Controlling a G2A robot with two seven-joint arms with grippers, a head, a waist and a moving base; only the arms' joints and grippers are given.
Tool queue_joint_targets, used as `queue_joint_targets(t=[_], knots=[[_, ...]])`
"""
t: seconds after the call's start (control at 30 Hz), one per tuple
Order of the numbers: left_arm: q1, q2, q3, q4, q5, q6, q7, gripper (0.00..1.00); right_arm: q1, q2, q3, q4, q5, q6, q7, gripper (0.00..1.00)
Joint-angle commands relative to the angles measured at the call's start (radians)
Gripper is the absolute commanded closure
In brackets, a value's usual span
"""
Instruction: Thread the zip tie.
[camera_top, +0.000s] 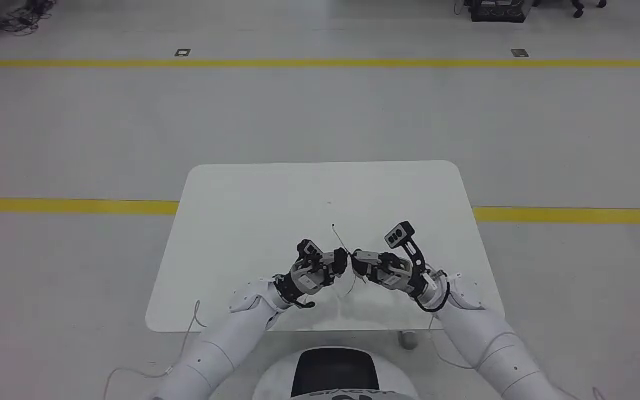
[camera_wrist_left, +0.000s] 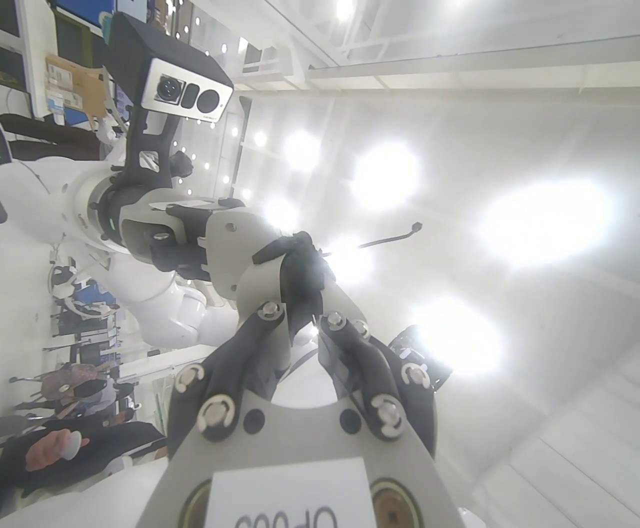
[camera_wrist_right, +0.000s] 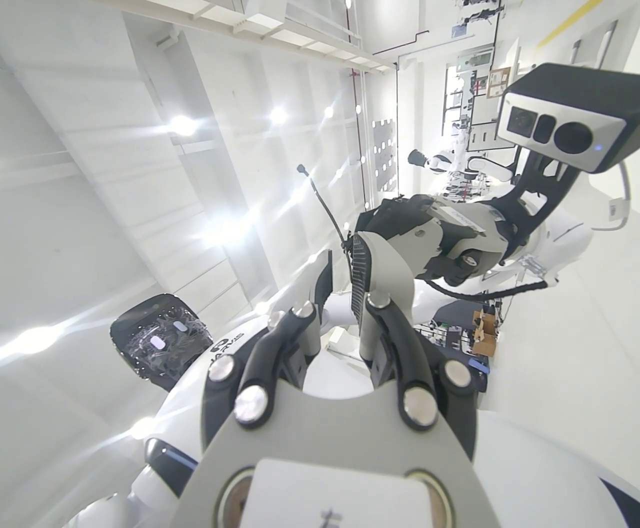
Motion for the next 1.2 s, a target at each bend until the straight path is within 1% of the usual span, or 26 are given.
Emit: queue_joint_targets(t=[0.0,0.1,0.13,0.17,0.6,1.17], knots=[[0.0,0.0,0.0,0.001,-0.001,0.001,-0.002,1.0,-0.001,-0.001,0.003,0.0,-0.003,0.0,0.003,0.92],[-0.001,-0.001,0.0,0.003,-0.002,0.001,-0.003,1.0,-0.003,-0.003,0.008,0.0,-0.007,0.0,0.007,0.94],[-0.001,-0.001,0.0,0.003,-0.002,0.001,-0.003,1.0,-0.003,-0.004,0.009,0.0,-0.009,0.0,0.008,0.96],[-0.001,-0.001,0.0,0.004,-0.003,0.001,-0.003,1.0,-0.004,-0.004,0.01,0.0,-0.01,0.0,0.008,1.0],[-0.003,-0.002,0.0,0.006,-0.002,0.001,-0.005,1.0,-0.01,-0.01,0.026,-0.003,-0.033,0.0,0.007,1.0],[0.0,-0.001,-0.007,0.001,-0.002,-0.001,0.0,1.0,-0.025,-0.006,0.07,-0.01,-0.032,0.003,0.014,1.0]])
